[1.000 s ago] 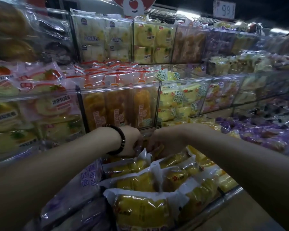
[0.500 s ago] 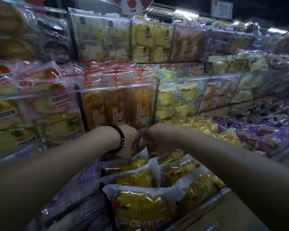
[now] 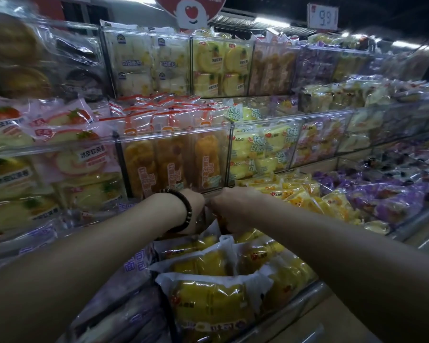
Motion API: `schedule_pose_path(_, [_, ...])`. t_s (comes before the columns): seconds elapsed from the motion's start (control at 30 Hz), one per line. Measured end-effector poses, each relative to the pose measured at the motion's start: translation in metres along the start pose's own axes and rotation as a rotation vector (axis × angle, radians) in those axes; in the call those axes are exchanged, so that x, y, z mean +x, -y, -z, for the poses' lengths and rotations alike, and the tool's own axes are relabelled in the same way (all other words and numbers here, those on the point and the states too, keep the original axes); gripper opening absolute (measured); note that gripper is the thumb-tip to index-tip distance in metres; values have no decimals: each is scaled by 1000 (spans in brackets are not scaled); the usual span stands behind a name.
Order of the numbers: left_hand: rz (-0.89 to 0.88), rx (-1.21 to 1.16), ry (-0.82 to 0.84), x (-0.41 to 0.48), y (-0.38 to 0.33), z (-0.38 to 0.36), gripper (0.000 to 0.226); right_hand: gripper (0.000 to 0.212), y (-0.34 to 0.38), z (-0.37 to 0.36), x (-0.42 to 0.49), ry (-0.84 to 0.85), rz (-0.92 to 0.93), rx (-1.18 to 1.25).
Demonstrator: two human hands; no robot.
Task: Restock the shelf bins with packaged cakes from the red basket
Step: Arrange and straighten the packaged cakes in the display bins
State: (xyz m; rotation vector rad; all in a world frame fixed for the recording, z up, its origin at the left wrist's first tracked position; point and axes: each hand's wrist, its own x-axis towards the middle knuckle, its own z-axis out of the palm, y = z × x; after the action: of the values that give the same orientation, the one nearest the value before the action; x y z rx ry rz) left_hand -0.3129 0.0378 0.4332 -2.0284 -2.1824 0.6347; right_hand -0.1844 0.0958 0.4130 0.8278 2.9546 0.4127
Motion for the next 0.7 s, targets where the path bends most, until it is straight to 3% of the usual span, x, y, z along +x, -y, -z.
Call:
schedule_pose_path(0.17, [18, 4, 7, -5, -2, 4, 36, 26, 16, 2, 8, -39, -106, -107])
schedule_pose_path(0.37, [67, -49, -30, 1, 5, 1, 20, 39, 2, -2, 11, 55, 49, -79])
schedule_pose_path(0.53, [109, -99, -83, -2, -9, -2, 28, 44, -12, -4, 10, -10, 67, 0])
schedule_pose_path(0.7, [114, -170, -126, -7, -21, 0, 34, 45, -10, -10, 9, 31, 34, 56])
